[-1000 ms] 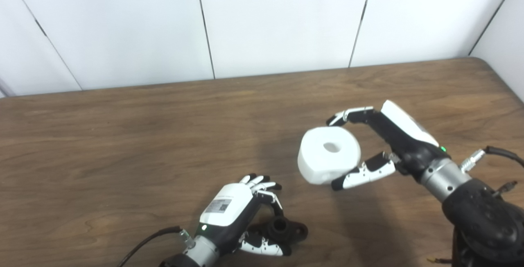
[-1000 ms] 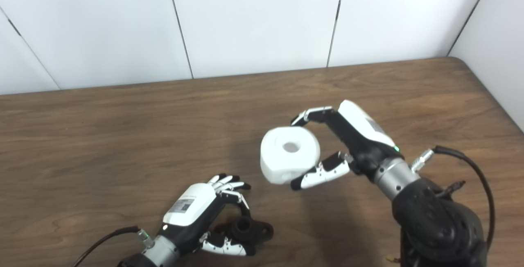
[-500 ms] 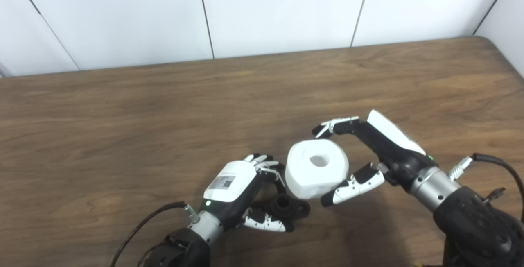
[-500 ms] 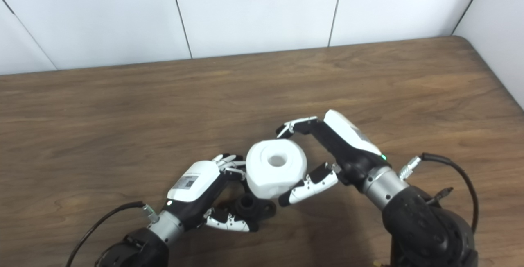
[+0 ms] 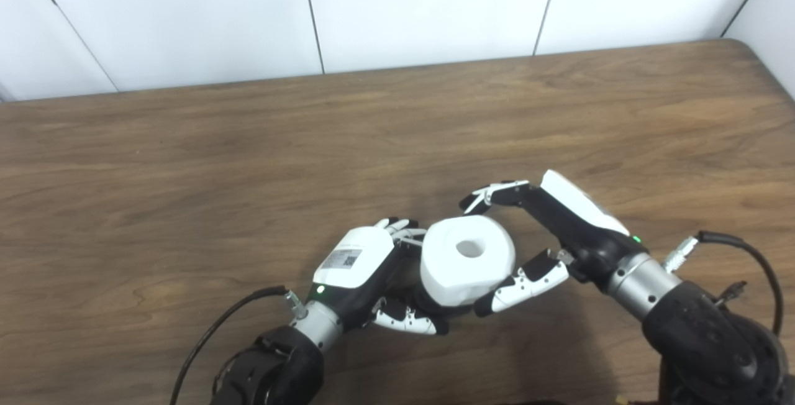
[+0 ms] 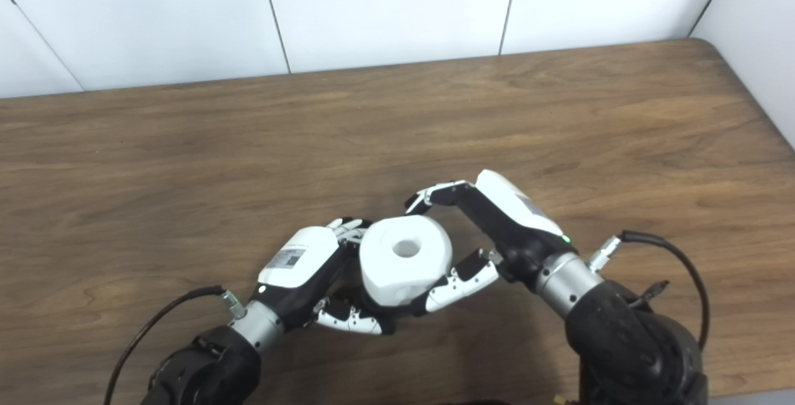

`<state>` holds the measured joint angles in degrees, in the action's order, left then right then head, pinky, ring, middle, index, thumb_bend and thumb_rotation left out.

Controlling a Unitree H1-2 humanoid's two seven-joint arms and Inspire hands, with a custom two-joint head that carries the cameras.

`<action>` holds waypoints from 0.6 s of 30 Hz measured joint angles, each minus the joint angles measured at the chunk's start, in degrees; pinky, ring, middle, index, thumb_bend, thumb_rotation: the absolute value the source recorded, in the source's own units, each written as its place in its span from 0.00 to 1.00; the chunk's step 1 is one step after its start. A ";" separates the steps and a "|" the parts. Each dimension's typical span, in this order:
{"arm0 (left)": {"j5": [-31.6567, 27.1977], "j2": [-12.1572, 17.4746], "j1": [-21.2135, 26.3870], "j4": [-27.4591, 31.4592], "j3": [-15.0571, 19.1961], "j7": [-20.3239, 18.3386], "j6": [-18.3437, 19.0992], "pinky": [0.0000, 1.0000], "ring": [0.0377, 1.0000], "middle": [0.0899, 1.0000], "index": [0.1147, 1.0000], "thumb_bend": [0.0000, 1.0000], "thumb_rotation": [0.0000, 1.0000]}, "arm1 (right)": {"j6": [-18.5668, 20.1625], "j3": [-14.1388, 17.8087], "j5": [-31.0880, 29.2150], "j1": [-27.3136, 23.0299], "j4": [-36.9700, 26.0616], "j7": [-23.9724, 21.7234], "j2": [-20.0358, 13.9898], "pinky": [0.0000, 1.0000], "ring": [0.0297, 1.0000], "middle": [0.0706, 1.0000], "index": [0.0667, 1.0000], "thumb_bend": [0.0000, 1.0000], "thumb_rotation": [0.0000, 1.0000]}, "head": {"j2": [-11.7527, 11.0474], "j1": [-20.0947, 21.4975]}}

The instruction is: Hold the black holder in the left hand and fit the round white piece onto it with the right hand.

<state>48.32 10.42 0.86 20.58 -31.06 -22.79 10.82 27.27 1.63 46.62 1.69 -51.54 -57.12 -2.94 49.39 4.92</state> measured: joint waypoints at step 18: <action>0.14 -0.75 0.14 -0.01 -0.02 -0.36 0.39 0.94 0.92 0.83 0.42 0.51 0.05 | -0.57 -6.12 -1.40 1.22 5.39 10.05 -3.26 0.88 0.85 0.74 0.45 0.52 0.14 | 0.35 -0.62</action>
<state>48.46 9.67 1.00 20.57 -31.08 -23.15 11.21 26.69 -4.49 45.22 2.91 -46.15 -47.06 -6.20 49.75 4.31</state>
